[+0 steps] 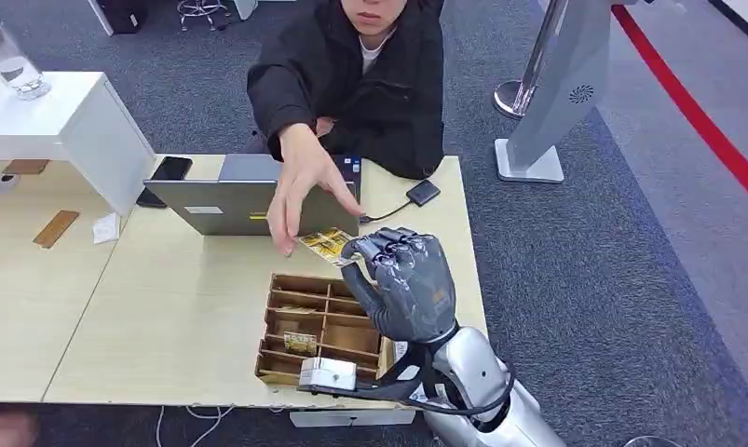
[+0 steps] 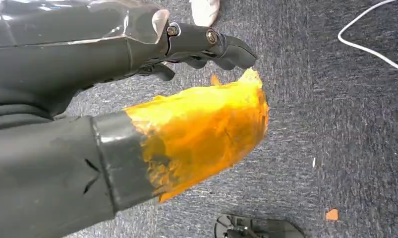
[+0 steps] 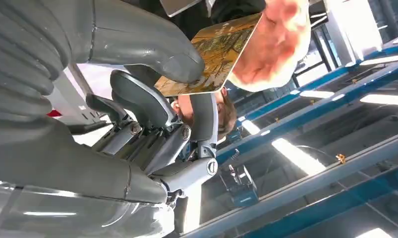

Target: Pass the card to the sensor for recognition and then transmit it.

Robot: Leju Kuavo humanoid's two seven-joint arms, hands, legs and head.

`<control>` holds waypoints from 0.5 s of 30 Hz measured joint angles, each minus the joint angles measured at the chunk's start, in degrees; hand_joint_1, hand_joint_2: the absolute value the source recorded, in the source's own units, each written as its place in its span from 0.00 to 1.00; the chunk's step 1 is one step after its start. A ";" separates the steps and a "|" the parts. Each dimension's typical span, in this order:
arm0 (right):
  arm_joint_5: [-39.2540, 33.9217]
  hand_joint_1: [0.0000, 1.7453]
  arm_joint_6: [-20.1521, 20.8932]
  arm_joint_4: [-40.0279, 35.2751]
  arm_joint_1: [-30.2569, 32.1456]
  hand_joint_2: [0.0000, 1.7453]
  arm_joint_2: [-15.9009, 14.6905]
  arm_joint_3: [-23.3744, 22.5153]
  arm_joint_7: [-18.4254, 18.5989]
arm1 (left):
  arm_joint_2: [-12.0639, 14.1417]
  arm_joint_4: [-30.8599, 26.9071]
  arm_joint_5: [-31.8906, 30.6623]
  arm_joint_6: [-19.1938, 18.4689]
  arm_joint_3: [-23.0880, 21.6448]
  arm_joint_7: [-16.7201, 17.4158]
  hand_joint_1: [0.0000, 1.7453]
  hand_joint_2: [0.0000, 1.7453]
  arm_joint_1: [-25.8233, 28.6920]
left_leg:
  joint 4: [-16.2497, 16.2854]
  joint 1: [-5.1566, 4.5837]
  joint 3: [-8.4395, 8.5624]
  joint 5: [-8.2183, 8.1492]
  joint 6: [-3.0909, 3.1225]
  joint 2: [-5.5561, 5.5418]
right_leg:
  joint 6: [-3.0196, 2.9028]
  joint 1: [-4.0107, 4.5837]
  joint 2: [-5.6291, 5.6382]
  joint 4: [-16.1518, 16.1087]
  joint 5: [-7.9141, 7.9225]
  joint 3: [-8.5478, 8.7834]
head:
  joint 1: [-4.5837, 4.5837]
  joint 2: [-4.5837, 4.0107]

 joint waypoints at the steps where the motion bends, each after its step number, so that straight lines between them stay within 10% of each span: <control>1: 0.00 1.00 0.00 0.00 -0.01 1.00 -0.02 0.00 0.00 | 0.00 0.00 0.00 0.00 0.00 0.00 0.00 0.00 0.00 | 0.00 0.00 0.00 0.00 0.00 0.00 | 0.00 0.00 0.00 0.00 0.00 0.00 | 0.00 0.00; 15: 0.00 1.00 0.00 -0.02 -0.01 1.00 -0.07 0.00 0.02 | 0.04 0.00 0.00 0.00 0.00 0.00 0.00 0.00 0.00 | 0.00 0.00 0.00 0.00 0.00 0.00 | 0.00 0.00 0.00 0.00 0.00 0.00 | 0.00 0.00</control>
